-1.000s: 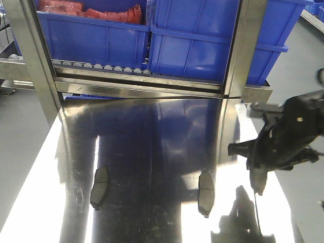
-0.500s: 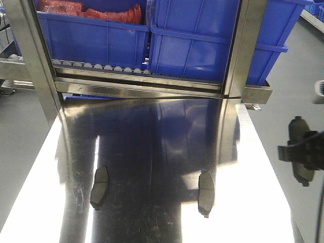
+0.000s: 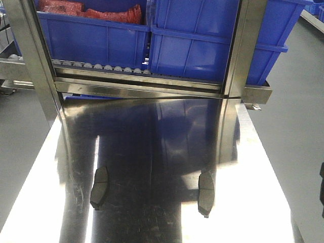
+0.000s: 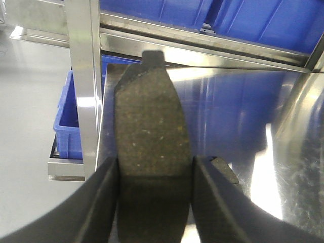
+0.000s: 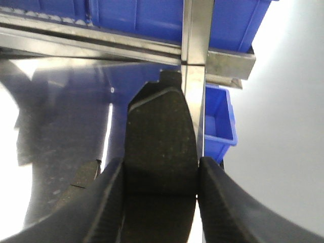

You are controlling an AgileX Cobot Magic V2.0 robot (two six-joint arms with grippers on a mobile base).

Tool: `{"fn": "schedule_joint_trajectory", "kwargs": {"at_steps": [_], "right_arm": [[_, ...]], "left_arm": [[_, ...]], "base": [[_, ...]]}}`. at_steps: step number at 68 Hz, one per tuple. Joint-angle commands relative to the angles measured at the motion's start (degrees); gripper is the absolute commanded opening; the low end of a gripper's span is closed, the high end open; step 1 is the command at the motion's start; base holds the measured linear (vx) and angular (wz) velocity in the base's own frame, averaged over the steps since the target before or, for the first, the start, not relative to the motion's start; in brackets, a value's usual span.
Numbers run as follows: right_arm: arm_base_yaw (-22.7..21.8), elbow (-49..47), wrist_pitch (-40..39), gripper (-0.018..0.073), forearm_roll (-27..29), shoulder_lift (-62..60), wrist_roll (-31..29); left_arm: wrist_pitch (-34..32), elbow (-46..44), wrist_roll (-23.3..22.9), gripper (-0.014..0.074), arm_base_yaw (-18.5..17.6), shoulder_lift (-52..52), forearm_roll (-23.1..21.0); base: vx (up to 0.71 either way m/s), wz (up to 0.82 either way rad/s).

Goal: Move and align brake pads A on conveyor
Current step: 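Lift the brake pad off the table with the right gripper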

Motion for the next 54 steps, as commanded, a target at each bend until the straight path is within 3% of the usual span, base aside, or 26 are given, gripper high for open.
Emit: {"fn": "schedule_joint_trajectory", "kwargs": {"at_steps": [1, 54], "right_arm": [[-0.2, 0.1, -8.6, -0.0007, 0.0, -1.7, -0.6], [-0.2, 0.2, -8.5, -0.0007, -1.4, -2.0, -1.4]], "left_arm": [[-5.6, -1.6, -0.5, -0.0006, -0.2, 0.0, -0.4], [-5.6, -1.6, -0.5, -0.0006, -0.2, 0.0, -0.4]], "base": [[0.0, 0.0], [0.0, 0.0]]}}
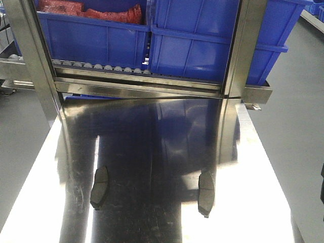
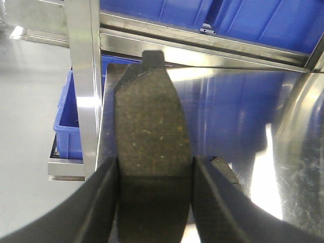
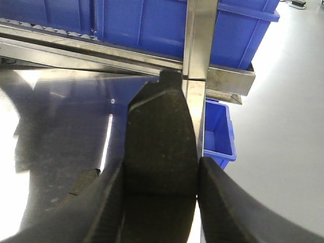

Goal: Move and align brake pads A on conveyor
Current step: 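Lift the brake pad off the table with the right gripper, then turn the base away from the table holding both pads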

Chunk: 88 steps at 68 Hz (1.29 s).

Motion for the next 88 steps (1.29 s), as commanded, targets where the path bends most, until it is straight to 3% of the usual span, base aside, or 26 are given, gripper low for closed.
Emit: {"fn": "schedule_joint_trajectory", "kwargs": {"at_steps": [1, 31, 88], "right_arm": [[-0.2, -1.7, -5.7, -0.0007, -0.9, 0.1, -0.3], [-0.2, -1.7, -5.7, -0.0007, -0.9, 0.1, -0.3], [-0.2, -1.7, -5.7, -0.0007, -0.8, 0.1, -0.3]], "left_arm": [[-5.6, -1.6, -0.5, -0.0006, -0.2, 0.0, -0.4], [-5.6, -1.6, -0.5, -0.0006, -0.2, 0.0, -0.4], [-5.6, -1.6, -0.5, -0.0006, -0.2, 0.0, -0.4]], "base": [[0.0, 0.0], [-0.05, 0.21], [-0.2, 0.74]]}}
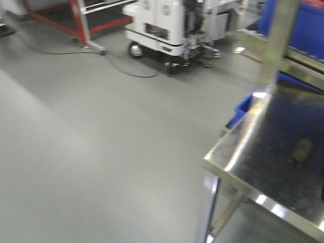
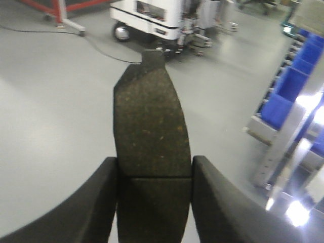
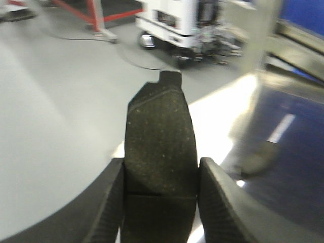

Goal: Move and align brake pads A on conveyor
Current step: 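Turn the base away from the table holding both pads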

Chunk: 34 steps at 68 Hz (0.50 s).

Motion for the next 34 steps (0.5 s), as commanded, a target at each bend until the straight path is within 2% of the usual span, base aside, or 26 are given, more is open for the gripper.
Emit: {"fn": "schedule_joint_trajectory", "kwargs": {"at_steps": [1, 34], "right_arm": [[-0.2, -1.7, -5.7, -0.0007, -0.8, 0.1, -0.3], [-0.2, -1.7, -5.7, -0.0007, -0.8, 0.1, -0.3]], "left_arm": [[-5.6, -1.6, -0.5, -0.0006, -0.2, 0.0, -0.4], [-5.6, -1.6, -0.5, -0.0006, -0.2, 0.0, -0.4]], "base": [[-0.23, 0.82], [-0.19, 0.83]]}}
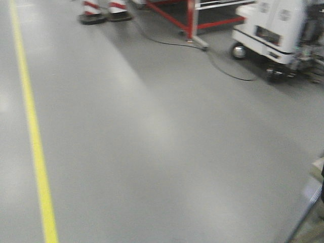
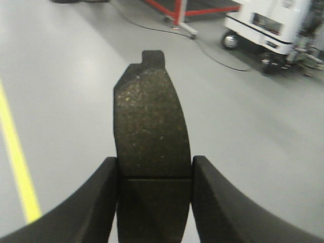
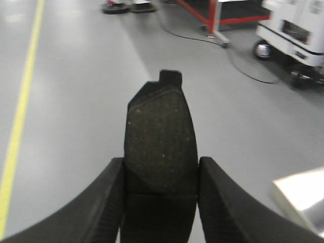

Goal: Move and align brake pads A on conveyor
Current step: 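Turn the base away from the table holding both pads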

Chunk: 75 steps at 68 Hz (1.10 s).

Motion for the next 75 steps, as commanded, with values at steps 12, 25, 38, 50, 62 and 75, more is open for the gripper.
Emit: {"fn": "schedule_joint_trajectory", "kwargs": {"at_steps": [12, 25, 38, 50, 62, 75], "right_arm": [[-0.2, -1.7, -5.7, -0.0007, -0.8, 0.1, -0.3], [-0.2, -1.7, -5.7, -0.0007, -0.8, 0.1, -0.3], [-0.2, -1.7, -5.7, -0.0007, -0.8, 0.1, -0.3], [-0.2, -1.7, -5.7, -0.0007, -0.8, 0.1, -0.3], [-0.2, -1.7, -5.7, -0.0007, -0.8, 0.1, -0.3], [-0.2, -1.7, -5.7, -0.0007, -0.8, 0.1, -0.3]], "left_arm": [[-5.6, -1.6, -0.5, -0.0006, -0.2, 0.1, -0.4], [-5.6, -1.6, -0.5, -0.0006, -0.2, 0.1, -0.4], [-5.6, -1.6, -0.5, -0.0006, -0.2, 0.1, -0.4], [-5.6, -1.6, -0.5, -0.0006, -0.2, 0.1, -0.4], [-5.6, -1.6, -0.5, -0.0006, -0.2, 0.1, -0.4], [-5.6, -1.6, -0.5, -0.0006, -0.2, 0.1, -0.4]], "base": [[-0.11, 0.89], [-0.06, 0.85], [-0.02, 0.66], [0.03, 0.34], [0.1, 0.11], [0.17, 0.07]]}}
